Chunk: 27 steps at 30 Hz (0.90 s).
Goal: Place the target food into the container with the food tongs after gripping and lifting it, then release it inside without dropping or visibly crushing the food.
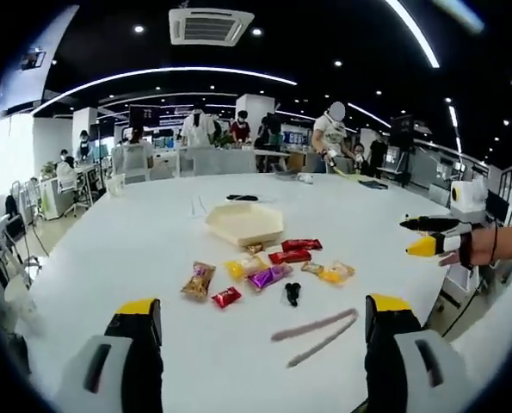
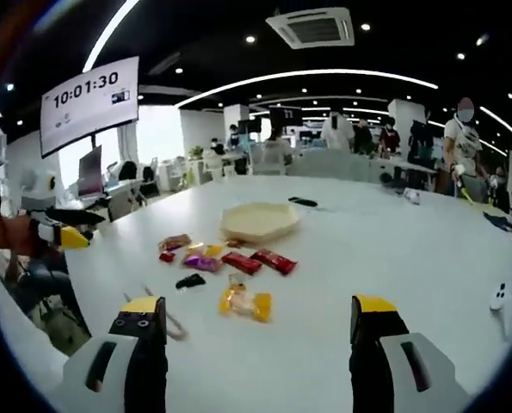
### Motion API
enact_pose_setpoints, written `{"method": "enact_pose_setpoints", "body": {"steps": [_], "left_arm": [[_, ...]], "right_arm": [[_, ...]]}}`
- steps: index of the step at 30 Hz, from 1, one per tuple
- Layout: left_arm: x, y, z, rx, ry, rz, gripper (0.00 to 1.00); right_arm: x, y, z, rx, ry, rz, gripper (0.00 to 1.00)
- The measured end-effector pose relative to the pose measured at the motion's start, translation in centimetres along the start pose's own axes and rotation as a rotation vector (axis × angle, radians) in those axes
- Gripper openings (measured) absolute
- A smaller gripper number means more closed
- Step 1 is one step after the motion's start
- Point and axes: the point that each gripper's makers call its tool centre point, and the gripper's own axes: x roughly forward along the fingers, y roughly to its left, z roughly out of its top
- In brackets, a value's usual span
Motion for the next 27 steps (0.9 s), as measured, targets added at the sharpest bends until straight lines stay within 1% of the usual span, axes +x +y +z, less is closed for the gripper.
{"method": "enact_pose_setpoints", "body": {"steps": [1,2,3,4,5,6,7,8,9,11,14,16,18,20,27], "left_arm": [[0.0,0.7,0.0,0.004,0.012,0.008,0.99],[0.1,1.0,0.1,0.013,0.018,0.007,0.99],[0.3,1.2,0.4,0.035,-0.006,0.002,0.99],[0.5,1.3,0.6,0.032,-0.034,0.002,0.99],[0.6,1.5,0.6,-0.001,-0.051,0.01,0.99],[0.7,1.3,0.5,-0.03,-0.055,0.006,0.99],[0.7,1.0,0.4,-0.041,-0.057,0.003,0.99],[0.7,1.0,0.3,-0.038,-0.056,0.002,0.99],[0.7,0.3,0.2,-0.033,-0.069,-0.003,0.99],[0.9,-0.4,-0.2,-0.023,-0.056,-0.007,0.99],[1.3,-1.0,-0.5,-0.024,-0.042,-0.014,0.99],[1.6,-1.3,-0.5,-0.016,-0.043,-0.024,0.99],[1.7,-1.4,-0.9,0.026,-0.012,-0.026,0.99],[1.6,-1.5,-0.8,0.021,-0.018,-0.026,0.99],[1.1,-1.1,-1.1,0.026,0.001,-0.016,0.99]], "right_arm": [[-0.2,0.1,-0.3,0.045,0.01,-0.041,0.9],[-0.3,0.6,-0.5,0.078,0.018,-0.049,0.9],[-0.2,1.5,-0.2,0.067,-0.007,-0.031,0.9],[-0.2,1.9,-0.4,0.056,-0.007,-0.03,0.9],[0.1,2.4,-1.1,0.038,0.027,-0.016,0.9],[0.1,2.7,-1.6,0.037,0.047,-0.004,0.9],[0.0,3.1,-1.8,0.032,0.064,0.004,0.9],[-0.1,3.2,-1.6,0.024,0.051,0.003,0.9],[-0.2,3.3,-1.4,0.016,0.038,0.003,0.9],[-0.1,3.5,-1.4,0.01,0.052,0.022,0.89],[0.3,3.4,-0.7,-0.022,0.04,0.041,0.89],[0.5,3.4,-0.1,-0.044,0.017,0.048,0.89],[0.6,3.3,0.5,-0.047,0.008,0.045,0.9],[0.7,3.4,0.5,-0.045,0.006,0.049,0.9],[0.6,3.9,-0.1,-0.042,0.025,0.066,0.9]]}}
